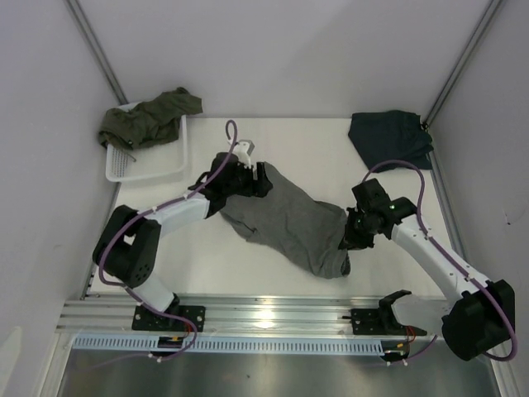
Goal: Fold and stack the shorts
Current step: Fold the shorts
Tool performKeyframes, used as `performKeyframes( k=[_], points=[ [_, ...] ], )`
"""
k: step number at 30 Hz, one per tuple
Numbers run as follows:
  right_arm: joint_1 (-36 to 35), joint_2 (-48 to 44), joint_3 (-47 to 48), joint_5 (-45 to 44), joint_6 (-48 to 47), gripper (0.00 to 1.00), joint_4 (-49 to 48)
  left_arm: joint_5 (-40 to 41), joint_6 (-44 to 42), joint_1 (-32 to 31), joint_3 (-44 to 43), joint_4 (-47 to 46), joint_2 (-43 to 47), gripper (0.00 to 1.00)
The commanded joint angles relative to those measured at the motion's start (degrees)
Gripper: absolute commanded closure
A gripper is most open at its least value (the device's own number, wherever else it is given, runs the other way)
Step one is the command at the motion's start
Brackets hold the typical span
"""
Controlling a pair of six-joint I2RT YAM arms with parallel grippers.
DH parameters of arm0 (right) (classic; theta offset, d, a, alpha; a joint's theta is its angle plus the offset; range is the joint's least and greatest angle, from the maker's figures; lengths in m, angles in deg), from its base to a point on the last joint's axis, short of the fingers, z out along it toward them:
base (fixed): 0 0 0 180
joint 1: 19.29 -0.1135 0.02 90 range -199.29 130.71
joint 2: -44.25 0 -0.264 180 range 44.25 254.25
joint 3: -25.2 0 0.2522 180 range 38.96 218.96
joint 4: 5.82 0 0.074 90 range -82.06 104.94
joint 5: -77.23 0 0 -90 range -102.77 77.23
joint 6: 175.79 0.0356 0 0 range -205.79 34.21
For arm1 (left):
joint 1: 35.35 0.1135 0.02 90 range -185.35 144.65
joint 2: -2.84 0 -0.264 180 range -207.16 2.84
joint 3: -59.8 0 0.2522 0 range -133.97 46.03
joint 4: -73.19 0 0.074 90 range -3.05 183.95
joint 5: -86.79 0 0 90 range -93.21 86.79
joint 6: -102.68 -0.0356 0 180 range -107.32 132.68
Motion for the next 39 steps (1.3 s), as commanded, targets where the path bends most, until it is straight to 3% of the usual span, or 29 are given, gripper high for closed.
performKeyframes(
  k=[1,9,19,30,39],
  points=[
    [1.57,1.32,2.94,-1.58,-3.37,1.0,1.16,2.78,2.29,-1.88,1.31,-5.44,-2.0,0.2],
    [4.65,3.87,1.88,-2.01,-4.61,1.0,-2.97,8.14,4.04,-2.33,-2.39,1.15,-8.87,0.2],
    [6.84,13.01,5.66,-3.51,-8.47,1.0,-8.15,10.24,12.04,-2.42,4.81,-3.15,-9.84,0.21],
    [9.57,26.01,18.84,-1.58,-16.9,1.0,-8.25,19.98,19.43,-3.73,27.29,-7.82,6.5,0.21],
    [9.57,30.77,22.72,-0.25,-20.78,1.0,-6.58,23.52,16.97,-5.49,26.0,2.18,18.89,0.2]
  ],
)
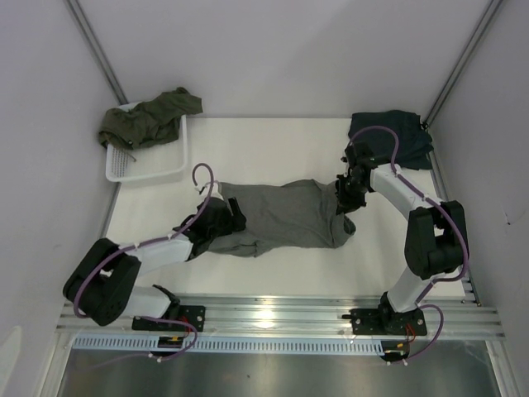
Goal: Fold and stack the shorts
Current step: Fold the shorts
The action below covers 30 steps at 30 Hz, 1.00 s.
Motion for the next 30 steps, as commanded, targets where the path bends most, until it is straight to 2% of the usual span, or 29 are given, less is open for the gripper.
performKeyframes(
  k=[1,4,7,11,17,20,21,24,27,30],
  points=[
    [-0.02,-0.94,1.56,-0.15,-2.4,1.0,-0.02,3.21,-1.57,-0.77,-3.81,6.23,5.98,0.2],
    [0.06,-1.56,1.3,0.38,-2.92,1.0,-0.2,1.73,-3.59,-1.91,-4.79,6.24,9.84,0.2],
    [0.06,-1.12,1.21,1.08,-2.75,1.0,-0.63,-4.94,-5.26,-2.62,-3.39,1.43,11.97,0.2],
    [0.06,-0.42,0.94,3.45,-2.4,1.0,-1.34,-14.68,-2.72,-2.62,-2.68,-0.88,10.48,0.21],
    [0.15,-0.42,-0.2,4.25,-2.31,1.0,-2.13,-22.0,2.29,-2.62,2.06,-10.45,8.02,0.26],
    [0.15,-0.59,-0.99,4.34,-2.22,1.0,-2.48,-24.64,3.0,-2.71,4.34,-13.62,5.91,0.39],
    [0.24,-0.51,-1.25,4.34,-2.22,1.0,-2.74,-24.73,3.17,-2.88,5.05,-15.11,5.91,0.49],
    [0.5,-0.24,-1.87,3.37,-1.7,1.0,-2.83,-22.28,3.88,-3.32,10.93,-17.83,9.23,0.64],
    [1.38,0.63,-2.04,3.46,-1.08,1.0,-2.75,-18.85,3.62,-3.32,17.34,-17.33,12.49,0.7],
    [2.0,1.34,-2.04,3.19,-0.73,1.0,-2.83,-14.9,2.39,-3.32,18.5,-13.48,14.6,0.72]
  ],
)
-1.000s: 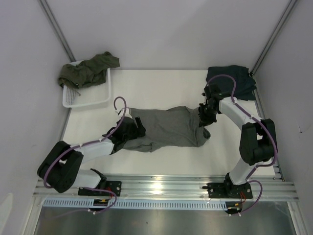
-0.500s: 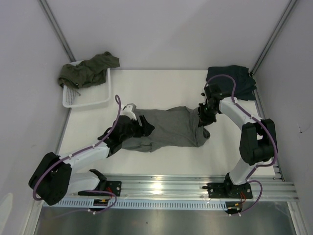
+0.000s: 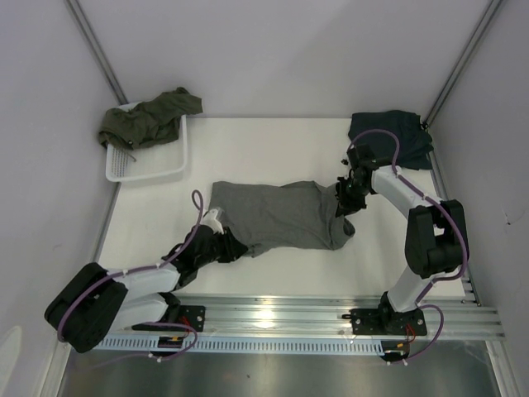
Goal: Fold and stack the shorts
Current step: Fold the shorts
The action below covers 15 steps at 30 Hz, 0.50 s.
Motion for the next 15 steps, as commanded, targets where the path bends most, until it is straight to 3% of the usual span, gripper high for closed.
performKeyframes(
  k=[1,8,12,15],
  points=[
    [0.95,1.12,-0.03,0.07,1.02,1.0,-1.28,5.46,-0.3,-0.46,0.82,0.68,3.5,0.71],
    [1.12,0.86,0.14,-0.02,0.76,1.0,-1.19,11.87,0.05,-0.55,-0.85,9.73,10.61,0.71],
    [1.12,0.68,0.05,0.94,0.67,1.0,-1.37,11.1,0.13,-0.81,-1.99,10.36,19.13,0.68],
    [1.12,0.59,0.05,1.12,0.67,1.0,-1.55,10.3,1.01,-1.07,-4.71,9.83,20.21,0.59]
  ],
)
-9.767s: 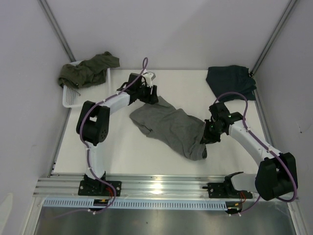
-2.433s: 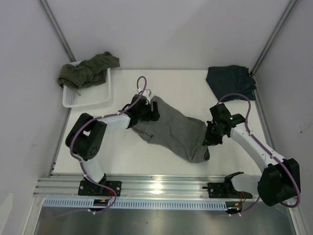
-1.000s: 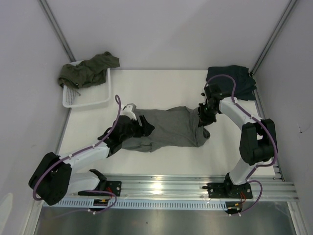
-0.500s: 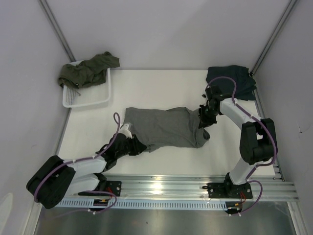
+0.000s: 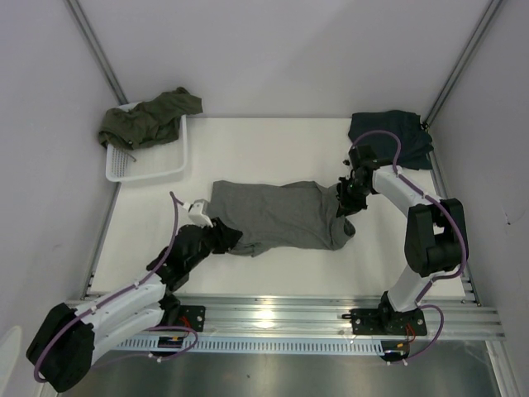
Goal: Fold and stack the shorts
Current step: Fold the shorts
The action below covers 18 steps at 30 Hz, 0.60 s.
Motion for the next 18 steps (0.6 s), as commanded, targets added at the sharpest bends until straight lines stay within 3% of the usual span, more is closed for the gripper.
performKeyframes(
  k=[1,5,9,18],
  points=[
    [0.23,-0.26,0.14,0.66,0.01,1.0,-1.33,0.29,1.75,-0.83,-5.96,-1.51,1.02,0.57],
    [-0.04,-1.05,0.14,0.4,0.02,1.0,-0.98,0.81,4.66,-2.06,-11.84,-5.72,-4.59,0.51],
    [-0.74,-1.58,0.23,0.49,0.37,1.0,-0.98,5.37,10.18,-5.31,-16.51,-10.56,-15.82,0.48],
    [-1.79,-2.02,0.05,0.84,1.24,1.0,-1.24,25.75,21.97,-13.04,-22.58,-21.89,-35.78,0.45]
  ],
)
